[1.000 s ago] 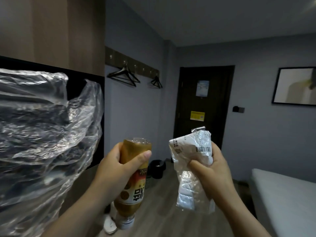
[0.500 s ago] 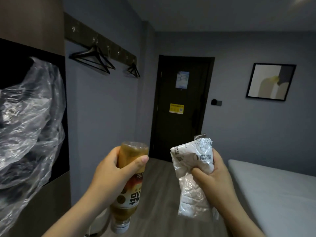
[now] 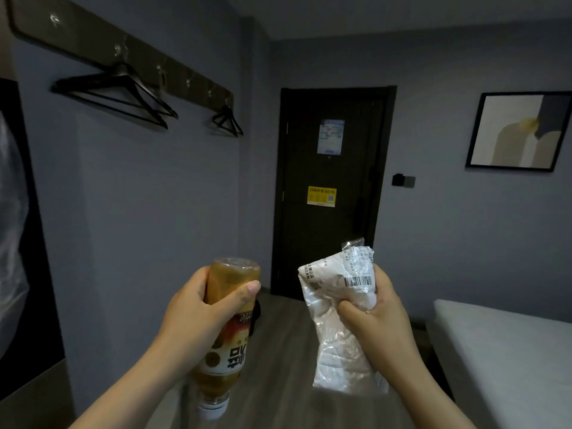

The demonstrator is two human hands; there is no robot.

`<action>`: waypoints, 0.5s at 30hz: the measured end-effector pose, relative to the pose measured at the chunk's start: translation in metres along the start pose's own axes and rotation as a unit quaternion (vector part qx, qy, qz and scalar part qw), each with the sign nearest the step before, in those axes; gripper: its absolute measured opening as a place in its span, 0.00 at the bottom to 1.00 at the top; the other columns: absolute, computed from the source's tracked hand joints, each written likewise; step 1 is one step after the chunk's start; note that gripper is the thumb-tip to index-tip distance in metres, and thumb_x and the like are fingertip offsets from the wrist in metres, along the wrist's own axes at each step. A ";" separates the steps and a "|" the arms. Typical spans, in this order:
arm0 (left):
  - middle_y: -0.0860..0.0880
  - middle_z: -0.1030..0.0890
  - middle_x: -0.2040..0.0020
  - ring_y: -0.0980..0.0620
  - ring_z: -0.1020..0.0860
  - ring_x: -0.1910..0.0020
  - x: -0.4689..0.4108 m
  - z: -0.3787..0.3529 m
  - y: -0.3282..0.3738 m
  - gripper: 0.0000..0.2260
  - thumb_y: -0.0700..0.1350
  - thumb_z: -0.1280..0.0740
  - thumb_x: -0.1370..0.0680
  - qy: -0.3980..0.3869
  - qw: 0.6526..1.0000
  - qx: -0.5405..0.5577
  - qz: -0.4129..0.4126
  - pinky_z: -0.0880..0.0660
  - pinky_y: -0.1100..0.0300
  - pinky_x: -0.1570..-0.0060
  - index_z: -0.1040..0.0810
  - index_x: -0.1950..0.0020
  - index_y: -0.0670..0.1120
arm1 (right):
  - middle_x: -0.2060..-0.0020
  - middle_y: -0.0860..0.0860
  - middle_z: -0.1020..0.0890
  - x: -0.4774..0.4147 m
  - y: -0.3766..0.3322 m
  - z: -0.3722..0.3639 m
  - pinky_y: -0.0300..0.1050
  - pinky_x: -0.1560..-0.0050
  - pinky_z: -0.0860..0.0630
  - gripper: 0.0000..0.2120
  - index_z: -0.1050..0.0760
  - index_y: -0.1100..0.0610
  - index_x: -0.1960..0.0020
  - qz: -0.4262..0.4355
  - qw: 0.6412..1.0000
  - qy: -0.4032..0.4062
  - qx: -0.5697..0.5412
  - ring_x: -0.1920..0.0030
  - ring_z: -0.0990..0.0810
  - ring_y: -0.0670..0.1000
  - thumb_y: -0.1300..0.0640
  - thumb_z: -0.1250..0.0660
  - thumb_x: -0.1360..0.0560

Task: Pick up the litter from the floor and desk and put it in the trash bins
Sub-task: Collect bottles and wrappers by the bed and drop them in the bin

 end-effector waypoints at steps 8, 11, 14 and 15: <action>0.54 0.16 0.55 0.54 0.17 0.57 -0.106 -0.063 -0.037 0.22 0.65 0.29 0.39 -0.011 1.000 -0.002 0.015 0.20 0.56 0.59 0.23 0.49 0.58 | 0.57 0.40 0.18 -0.100 0.072 -0.016 0.30 0.67 0.27 0.23 0.27 0.39 0.47 -0.016 1.000 -0.012 0.006 0.59 0.19 0.41 0.64 0.33 0.32; 0.53 0.16 0.55 0.54 0.17 0.56 -0.150 -0.079 -0.054 0.23 0.65 0.28 0.39 -0.013 1.000 0.009 0.018 0.19 0.53 0.55 0.23 0.49 0.57 | 0.57 0.39 0.18 -0.140 0.097 -0.031 0.31 0.66 0.26 0.24 0.27 0.37 0.48 -0.012 1.000 -0.011 0.008 0.59 0.19 0.41 0.65 0.33 0.31; 0.53 0.16 0.56 0.55 0.17 0.58 -0.199 -0.089 -0.074 0.23 0.66 0.26 0.39 -0.010 1.000 0.018 0.020 0.20 0.55 0.59 0.23 0.50 0.56 | 0.57 0.39 0.18 -0.184 0.122 -0.050 0.29 0.65 0.26 0.25 0.28 0.34 0.50 -0.007 1.000 -0.011 0.013 0.60 0.19 0.41 0.65 0.33 0.31; 0.53 0.16 0.57 0.55 0.17 0.59 -0.218 -0.090 -0.081 0.23 0.65 0.27 0.39 -0.007 1.000 0.023 0.019 0.20 0.57 0.60 0.23 0.50 0.56 | 0.57 0.39 0.18 -0.200 0.131 -0.057 0.30 0.65 0.26 0.25 0.28 0.34 0.50 -0.008 1.000 -0.012 0.013 0.60 0.19 0.41 0.65 0.33 0.31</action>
Point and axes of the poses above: each hand's wrist, its own x-axis away from the middle knuckle, its own z-axis out of the back of the hand, y = z × x, the point moved 10 cm from there along -x, towards the middle knuckle
